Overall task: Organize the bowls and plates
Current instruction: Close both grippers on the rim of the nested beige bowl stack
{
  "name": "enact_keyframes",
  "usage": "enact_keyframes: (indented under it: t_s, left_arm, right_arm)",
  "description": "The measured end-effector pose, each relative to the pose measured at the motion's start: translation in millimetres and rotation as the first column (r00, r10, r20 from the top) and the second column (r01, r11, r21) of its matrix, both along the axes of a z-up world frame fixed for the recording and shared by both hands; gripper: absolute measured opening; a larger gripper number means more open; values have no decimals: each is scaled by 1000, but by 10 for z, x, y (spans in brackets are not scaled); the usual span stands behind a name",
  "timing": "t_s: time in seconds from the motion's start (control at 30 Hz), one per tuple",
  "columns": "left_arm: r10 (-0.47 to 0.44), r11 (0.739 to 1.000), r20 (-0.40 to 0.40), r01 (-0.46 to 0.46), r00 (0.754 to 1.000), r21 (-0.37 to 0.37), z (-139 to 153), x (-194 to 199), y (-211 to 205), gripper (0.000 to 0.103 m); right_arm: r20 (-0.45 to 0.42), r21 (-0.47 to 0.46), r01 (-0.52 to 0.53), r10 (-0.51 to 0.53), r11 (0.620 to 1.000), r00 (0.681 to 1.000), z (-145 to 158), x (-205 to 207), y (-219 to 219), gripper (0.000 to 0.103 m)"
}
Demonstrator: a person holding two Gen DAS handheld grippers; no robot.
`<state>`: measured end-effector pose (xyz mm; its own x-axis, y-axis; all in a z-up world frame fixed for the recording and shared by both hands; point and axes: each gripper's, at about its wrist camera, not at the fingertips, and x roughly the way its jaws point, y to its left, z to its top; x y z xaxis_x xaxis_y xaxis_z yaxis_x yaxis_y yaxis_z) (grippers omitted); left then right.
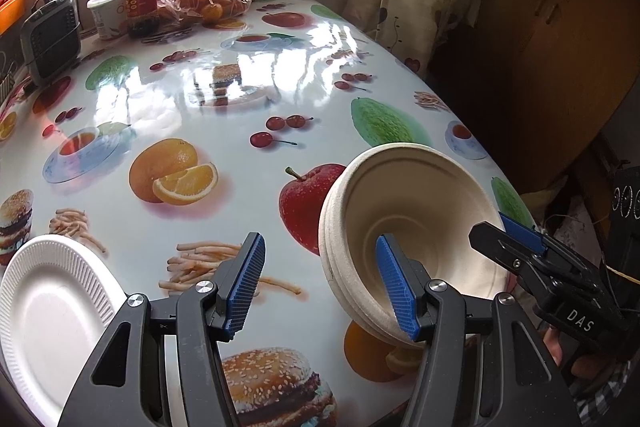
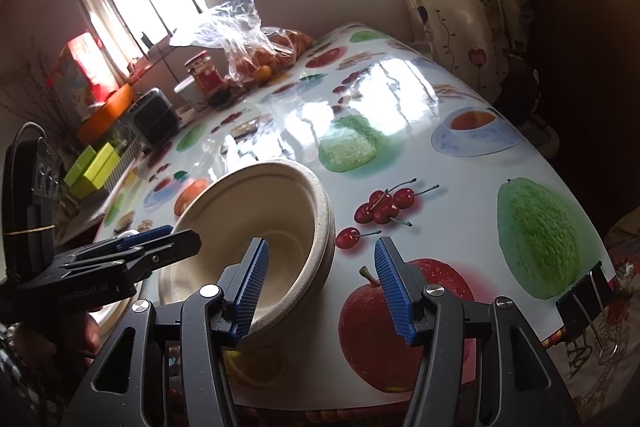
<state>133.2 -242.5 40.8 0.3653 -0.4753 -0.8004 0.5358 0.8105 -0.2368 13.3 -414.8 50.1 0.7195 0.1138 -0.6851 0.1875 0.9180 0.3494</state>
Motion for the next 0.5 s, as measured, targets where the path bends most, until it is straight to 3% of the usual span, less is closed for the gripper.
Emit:
enact_keyframes:
  t_s: [0.5]
  left_arm:
    - [3, 1000, -23, -3, 1000, 9, -43, 15, -31, 59]
  right_arm:
    - [-8, 20, -14, 14, 1000, 1000, -34, 37, 30, 55]
